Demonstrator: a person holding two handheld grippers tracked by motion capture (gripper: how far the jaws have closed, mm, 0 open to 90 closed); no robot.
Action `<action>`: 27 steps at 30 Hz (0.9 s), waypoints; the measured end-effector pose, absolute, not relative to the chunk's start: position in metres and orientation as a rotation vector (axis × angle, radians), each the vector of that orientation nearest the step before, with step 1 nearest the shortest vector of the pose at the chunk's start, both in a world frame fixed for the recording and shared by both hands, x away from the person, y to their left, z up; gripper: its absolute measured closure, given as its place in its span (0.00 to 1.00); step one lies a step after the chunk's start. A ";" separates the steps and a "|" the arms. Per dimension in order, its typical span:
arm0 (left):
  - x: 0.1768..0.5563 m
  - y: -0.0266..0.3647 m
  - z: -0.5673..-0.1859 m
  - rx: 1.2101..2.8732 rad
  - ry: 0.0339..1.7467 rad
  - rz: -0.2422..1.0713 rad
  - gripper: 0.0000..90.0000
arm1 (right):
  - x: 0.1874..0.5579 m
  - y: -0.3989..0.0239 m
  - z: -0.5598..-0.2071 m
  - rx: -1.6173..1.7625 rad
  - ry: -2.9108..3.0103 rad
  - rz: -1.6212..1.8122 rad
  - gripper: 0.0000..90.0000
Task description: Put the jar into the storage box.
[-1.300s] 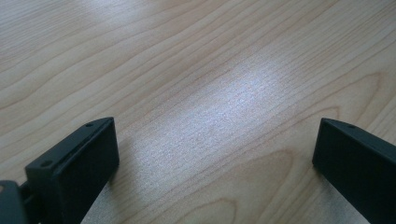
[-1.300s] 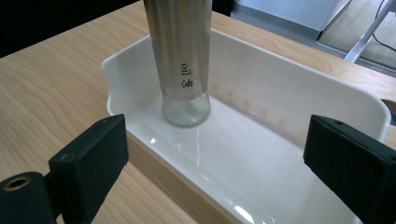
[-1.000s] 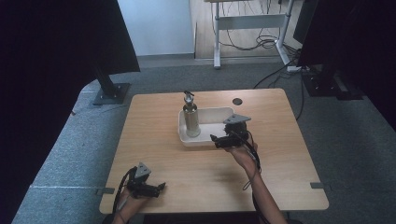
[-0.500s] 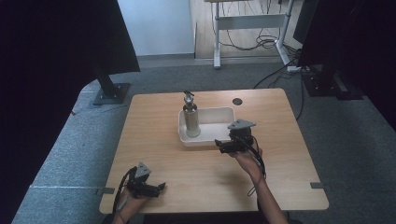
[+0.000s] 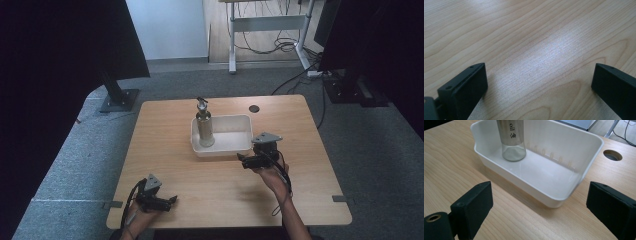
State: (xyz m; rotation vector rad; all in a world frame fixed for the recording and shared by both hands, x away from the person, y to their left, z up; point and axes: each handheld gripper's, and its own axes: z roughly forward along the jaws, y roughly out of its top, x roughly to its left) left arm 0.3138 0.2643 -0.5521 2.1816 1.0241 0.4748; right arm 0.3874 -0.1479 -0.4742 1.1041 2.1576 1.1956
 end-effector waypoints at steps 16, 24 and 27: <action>0.314 0.264 -0.552 2.179 1.026 0.474 0.00 | 0.369 -0.173 -0.481 1.151 2.138 1.167 0.07; 0.314 0.264 -0.552 2.181 1.025 0.474 0.00 | 0.359 -0.186 -0.488 1.185 2.126 1.153 0.07; 0.314 0.264 -0.552 2.181 1.025 0.474 0.00 | 0.355 -0.191 -0.490 1.197 2.120 1.149 0.07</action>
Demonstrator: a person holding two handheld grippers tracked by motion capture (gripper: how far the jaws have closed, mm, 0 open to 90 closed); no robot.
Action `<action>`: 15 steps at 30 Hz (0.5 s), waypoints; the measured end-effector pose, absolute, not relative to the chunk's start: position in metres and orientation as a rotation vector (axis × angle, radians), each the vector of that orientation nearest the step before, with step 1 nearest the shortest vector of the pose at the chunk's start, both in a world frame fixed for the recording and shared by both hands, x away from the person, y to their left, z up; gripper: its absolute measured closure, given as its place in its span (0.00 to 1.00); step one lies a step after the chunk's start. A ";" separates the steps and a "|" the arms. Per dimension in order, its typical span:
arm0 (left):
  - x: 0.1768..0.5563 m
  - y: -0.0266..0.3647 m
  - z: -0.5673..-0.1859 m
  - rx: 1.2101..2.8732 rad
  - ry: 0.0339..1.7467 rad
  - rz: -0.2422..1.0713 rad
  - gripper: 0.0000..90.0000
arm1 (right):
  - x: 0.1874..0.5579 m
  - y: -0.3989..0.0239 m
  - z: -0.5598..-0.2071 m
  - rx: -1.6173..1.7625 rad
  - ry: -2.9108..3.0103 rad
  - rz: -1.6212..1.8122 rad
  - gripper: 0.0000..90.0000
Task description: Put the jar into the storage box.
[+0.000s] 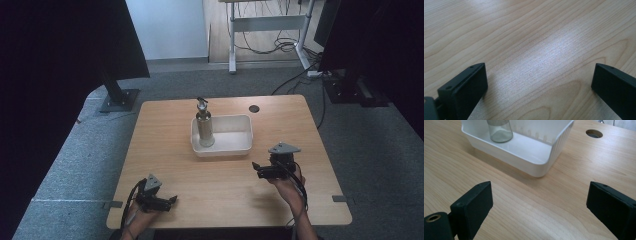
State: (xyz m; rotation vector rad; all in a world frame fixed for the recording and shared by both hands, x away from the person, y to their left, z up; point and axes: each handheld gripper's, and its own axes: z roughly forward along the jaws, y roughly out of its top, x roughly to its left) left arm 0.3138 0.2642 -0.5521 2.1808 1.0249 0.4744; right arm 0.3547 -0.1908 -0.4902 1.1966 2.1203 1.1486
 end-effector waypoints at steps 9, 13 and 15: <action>0.314 0.264 -0.552 2.181 1.025 0.474 0.00 | 0.341 -0.209 -0.500 1.239 2.099 1.119 0.07; 0.314 0.264 -0.552 2.181 1.025 0.474 0.00 | 0.333 -0.216 -0.505 1.258 2.085 1.110 0.06; 0.314 0.264 -0.552 2.181 1.025 0.474 0.00 | 0.330 -0.219 -0.508 1.270 2.078 1.104 0.07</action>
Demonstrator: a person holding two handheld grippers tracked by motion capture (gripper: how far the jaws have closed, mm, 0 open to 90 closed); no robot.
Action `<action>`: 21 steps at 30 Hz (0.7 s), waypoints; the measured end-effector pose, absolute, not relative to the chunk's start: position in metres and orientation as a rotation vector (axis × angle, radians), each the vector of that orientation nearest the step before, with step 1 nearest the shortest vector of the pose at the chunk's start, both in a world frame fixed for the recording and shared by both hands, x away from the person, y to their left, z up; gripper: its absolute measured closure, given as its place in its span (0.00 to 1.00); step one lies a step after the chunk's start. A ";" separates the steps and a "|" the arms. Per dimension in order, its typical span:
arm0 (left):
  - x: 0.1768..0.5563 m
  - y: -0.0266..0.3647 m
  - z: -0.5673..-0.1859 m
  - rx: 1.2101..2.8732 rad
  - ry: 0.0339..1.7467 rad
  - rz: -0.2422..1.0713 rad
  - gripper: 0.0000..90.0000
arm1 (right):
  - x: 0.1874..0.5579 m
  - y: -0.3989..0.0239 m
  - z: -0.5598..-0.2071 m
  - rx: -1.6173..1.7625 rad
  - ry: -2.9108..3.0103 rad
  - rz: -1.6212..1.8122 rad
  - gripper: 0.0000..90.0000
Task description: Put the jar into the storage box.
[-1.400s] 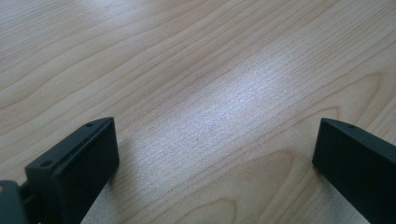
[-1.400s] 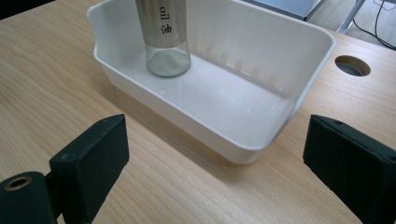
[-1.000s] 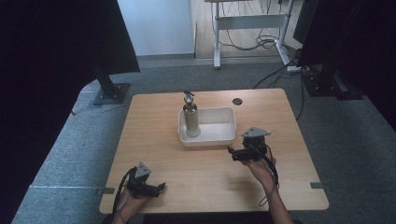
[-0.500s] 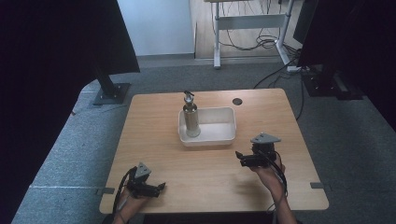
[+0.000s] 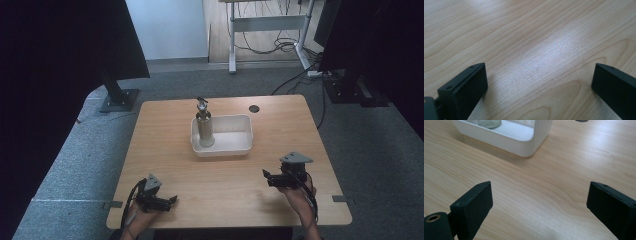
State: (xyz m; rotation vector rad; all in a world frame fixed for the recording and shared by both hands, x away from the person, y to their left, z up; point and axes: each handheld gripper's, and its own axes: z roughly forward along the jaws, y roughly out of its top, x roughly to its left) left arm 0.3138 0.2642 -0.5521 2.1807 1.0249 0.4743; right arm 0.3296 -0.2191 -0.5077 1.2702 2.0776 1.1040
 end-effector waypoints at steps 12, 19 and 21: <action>0.314 0.264 -0.552 2.181 1.025 0.475 0.00 | 0.312 -0.239 -0.526 1.343 2.055 1.074 0.06; 0.314 0.264 -0.552 2.181 1.025 0.475 0.00 | 0.303 -0.245 -0.537 1.378 2.054 1.047 0.07; 0.314 0.264 -0.552 2.181 1.025 0.475 0.00 | 0.300 -0.246 -0.540 1.387 2.055 1.041 0.07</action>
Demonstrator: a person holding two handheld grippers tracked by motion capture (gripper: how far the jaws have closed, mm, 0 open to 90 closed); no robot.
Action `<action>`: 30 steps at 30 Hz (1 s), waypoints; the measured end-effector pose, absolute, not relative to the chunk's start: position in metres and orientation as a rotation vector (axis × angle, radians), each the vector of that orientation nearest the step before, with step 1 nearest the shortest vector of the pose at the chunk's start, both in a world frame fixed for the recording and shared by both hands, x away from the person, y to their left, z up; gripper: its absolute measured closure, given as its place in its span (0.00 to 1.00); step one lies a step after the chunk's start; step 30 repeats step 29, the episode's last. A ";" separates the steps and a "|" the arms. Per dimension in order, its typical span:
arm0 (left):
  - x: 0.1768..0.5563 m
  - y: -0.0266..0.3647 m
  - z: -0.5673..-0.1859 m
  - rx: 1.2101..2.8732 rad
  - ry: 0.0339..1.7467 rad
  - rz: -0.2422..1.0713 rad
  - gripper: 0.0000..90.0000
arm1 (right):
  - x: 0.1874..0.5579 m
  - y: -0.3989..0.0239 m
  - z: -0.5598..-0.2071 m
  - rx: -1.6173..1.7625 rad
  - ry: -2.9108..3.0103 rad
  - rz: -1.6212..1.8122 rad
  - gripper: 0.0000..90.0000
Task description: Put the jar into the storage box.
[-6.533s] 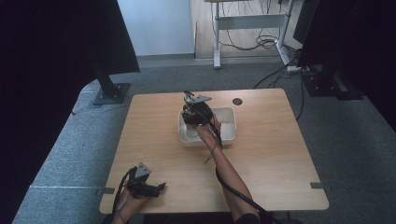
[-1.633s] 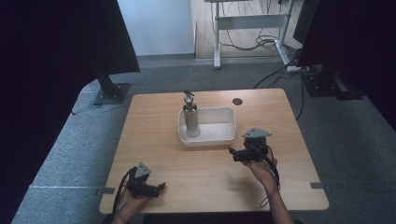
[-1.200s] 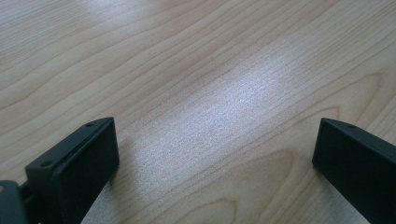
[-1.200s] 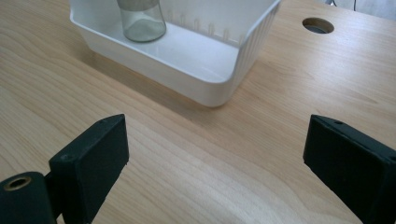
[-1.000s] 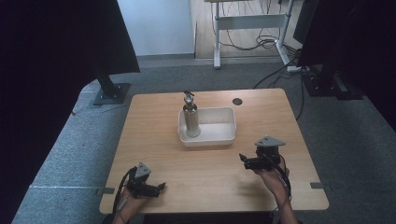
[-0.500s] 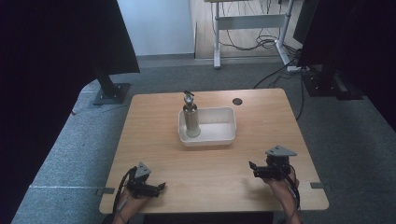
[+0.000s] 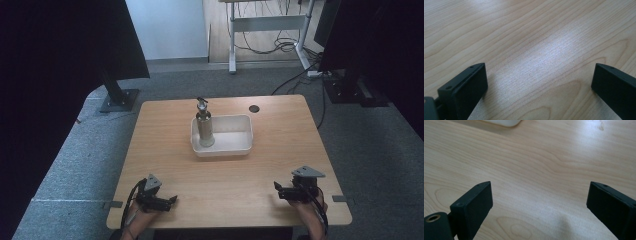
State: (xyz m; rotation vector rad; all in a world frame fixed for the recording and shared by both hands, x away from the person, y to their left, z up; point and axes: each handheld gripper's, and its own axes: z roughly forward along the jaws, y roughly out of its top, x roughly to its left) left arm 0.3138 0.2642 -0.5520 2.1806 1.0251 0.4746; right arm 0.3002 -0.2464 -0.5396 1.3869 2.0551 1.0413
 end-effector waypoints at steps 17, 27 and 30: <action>0.314 0.264 -0.552 2.181 1.025 0.476 0.00 | 0.280 -0.248 -0.563 1.449 2.101 0.941 0.06; 0.314 0.264 -0.552 2.180 1.026 0.475 0.00 | 0.271 -0.250 -0.569 1.466 2.084 0.929 0.06; 0.314 0.264 -0.552 2.180 1.027 0.475 0.00 | 0.271 -0.249 -0.569 1.470 2.081 0.928 0.05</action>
